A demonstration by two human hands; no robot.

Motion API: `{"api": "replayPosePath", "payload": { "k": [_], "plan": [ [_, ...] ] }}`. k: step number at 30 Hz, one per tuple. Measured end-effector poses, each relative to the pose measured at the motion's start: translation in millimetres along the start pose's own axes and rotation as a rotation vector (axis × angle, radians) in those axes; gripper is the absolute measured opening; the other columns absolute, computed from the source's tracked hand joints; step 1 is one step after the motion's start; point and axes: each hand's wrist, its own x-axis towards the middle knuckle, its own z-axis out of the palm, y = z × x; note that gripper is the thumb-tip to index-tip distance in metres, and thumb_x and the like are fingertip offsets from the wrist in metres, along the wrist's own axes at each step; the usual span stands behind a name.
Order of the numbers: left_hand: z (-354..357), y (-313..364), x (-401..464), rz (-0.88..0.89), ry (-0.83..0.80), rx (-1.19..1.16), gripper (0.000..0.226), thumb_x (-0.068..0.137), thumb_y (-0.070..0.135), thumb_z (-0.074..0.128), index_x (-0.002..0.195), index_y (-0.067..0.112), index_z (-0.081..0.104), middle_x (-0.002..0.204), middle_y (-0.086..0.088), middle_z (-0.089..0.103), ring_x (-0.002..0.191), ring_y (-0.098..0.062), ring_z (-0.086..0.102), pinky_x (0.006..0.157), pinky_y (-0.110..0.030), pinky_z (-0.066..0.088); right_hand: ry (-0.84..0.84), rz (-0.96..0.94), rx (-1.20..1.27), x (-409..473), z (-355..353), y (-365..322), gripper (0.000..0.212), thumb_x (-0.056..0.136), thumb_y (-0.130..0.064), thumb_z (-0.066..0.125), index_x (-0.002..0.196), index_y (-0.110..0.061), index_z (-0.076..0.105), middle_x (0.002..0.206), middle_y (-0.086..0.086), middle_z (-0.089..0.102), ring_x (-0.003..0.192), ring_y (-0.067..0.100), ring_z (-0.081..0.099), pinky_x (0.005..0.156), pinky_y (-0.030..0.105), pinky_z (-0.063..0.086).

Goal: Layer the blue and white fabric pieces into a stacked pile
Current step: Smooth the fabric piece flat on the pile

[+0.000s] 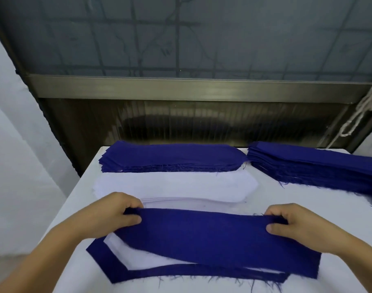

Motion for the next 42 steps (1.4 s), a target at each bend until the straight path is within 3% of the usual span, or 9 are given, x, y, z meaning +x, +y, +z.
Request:
{"api": "replayPosePath", "payload": {
  "k": [8, 13, 15, 19, 28, 30, 33, 38, 42],
  "plan": [
    [11, 6, -18, 0.130, 0.575, 0.171, 0.024, 0.081, 0.012, 0.074, 0.093, 0.032, 0.071, 0.091, 0.024, 0.059, 0.082, 0.000, 0.059, 0.073, -0.010, 0.046, 0.613, -0.367, -0.281, -14, 24, 6, 0.032, 0.082, -0.002, 0.071, 0.085, -0.032, 0.063, 0.092, -0.019, 0.063, 0.086, 0.003, 0.059, 0.073, 0.011, 0.043],
    [60, -17, -39, 0.285, 0.491, 0.363, 0.028, 0.061, 0.008, 0.073, 0.083, 0.024, 0.077, 0.090, 0.011, 0.065, 0.078, -0.002, 0.058, 0.072, -0.015, 0.044, 0.507, -0.536, -0.591, -20, 69, 42, 0.036, 0.057, 0.001, 0.087, 0.082, -0.020, 0.073, 0.092, -0.012, 0.067, 0.089, 0.000, 0.055, 0.080, 0.018, 0.044],
    [76, -21, -42, 0.280, 0.450, 0.375, 0.023, 0.067, 0.018, 0.062, 0.082, 0.025, 0.077, 0.089, 0.012, 0.066, 0.075, -0.004, 0.062, 0.071, -0.016, 0.044, 0.525, -0.608, -0.639, -21, 79, 52, 0.013, 0.088, -0.021, 0.063, 0.082, -0.021, 0.074, 0.091, -0.011, 0.068, 0.090, 0.000, 0.054, 0.079, 0.019, 0.045],
    [82, -22, -44, 0.286, 0.487, 0.345, 0.034, 0.077, 0.028, 0.044, 0.081, 0.026, 0.078, 0.092, 0.013, 0.069, 0.083, 0.001, 0.059, 0.075, -0.014, 0.045, 0.560, -0.588, -0.624, -21, 81, 54, 0.063, 0.104, -0.039, 0.019, 0.082, -0.022, 0.075, 0.093, -0.011, 0.068, 0.090, 0.000, 0.055, 0.078, 0.018, 0.045],
    [81, -17, -47, 0.265, 0.384, 0.274, 0.016, 0.069, 0.026, 0.071, 0.084, 0.028, 0.077, 0.096, 0.018, 0.069, 0.090, 0.006, 0.060, 0.078, -0.007, 0.044, 0.458, -0.523, -0.614, -24, 77, 44, 0.013, 0.075, -0.027, 0.062, 0.078, -0.025, 0.074, 0.089, -0.016, 0.066, 0.082, -0.001, 0.058, 0.071, 0.012, 0.047],
    [81, -19, -50, 0.231, 0.362, 0.221, 0.022, 0.073, 0.046, 0.071, 0.089, 0.032, 0.076, 0.101, 0.023, 0.065, 0.093, 0.009, 0.059, 0.082, -0.005, 0.042, 0.417, -0.496, -0.604, -27, 74, 42, 0.010, 0.072, -0.037, 0.073, 0.079, -0.030, 0.071, 0.091, -0.020, 0.063, 0.081, -0.004, 0.056, 0.070, 0.009, 0.044],
    [82, -20, -48, 0.211, 0.413, 0.120, 0.039, 0.082, 0.067, 0.050, 0.090, 0.037, 0.074, 0.102, 0.032, 0.059, 0.100, 0.016, 0.052, 0.086, -0.002, 0.037, 0.407, -0.462, -0.595, -26, 70, 37, 0.018, 0.083, -0.053, 0.060, 0.080, -0.036, 0.066, 0.088, -0.026, 0.057, 0.078, -0.008, 0.053, 0.070, 0.009, 0.042],
    [74, -23, -39, 0.191, 0.387, 0.223, 0.018, 0.082, 0.050, 0.054, 0.078, 0.037, 0.066, 0.087, 0.027, 0.057, 0.082, 0.008, 0.051, 0.071, -0.011, 0.044, 0.428, -0.314, -0.668, -13, 66, 38, 0.030, 0.072, -0.032, 0.081, 0.066, -0.031, 0.052, 0.069, -0.020, 0.048, 0.060, -0.003, 0.047, 0.055, 0.014, 0.038],
    [61, -19, -21, 0.115, 0.376, 0.215, 0.015, 0.087, 0.032, 0.065, 0.073, 0.033, 0.062, 0.076, 0.023, 0.055, 0.073, 0.004, 0.051, 0.066, -0.019, 0.047, 0.426, -0.112, -0.708, 2, 43, 37, 0.028, 0.094, -0.045, 0.049, 0.070, -0.031, 0.044, 0.075, -0.014, 0.048, 0.070, 0.004, 0.048, 0.061, 0.018, 0.038]
  ]
}}
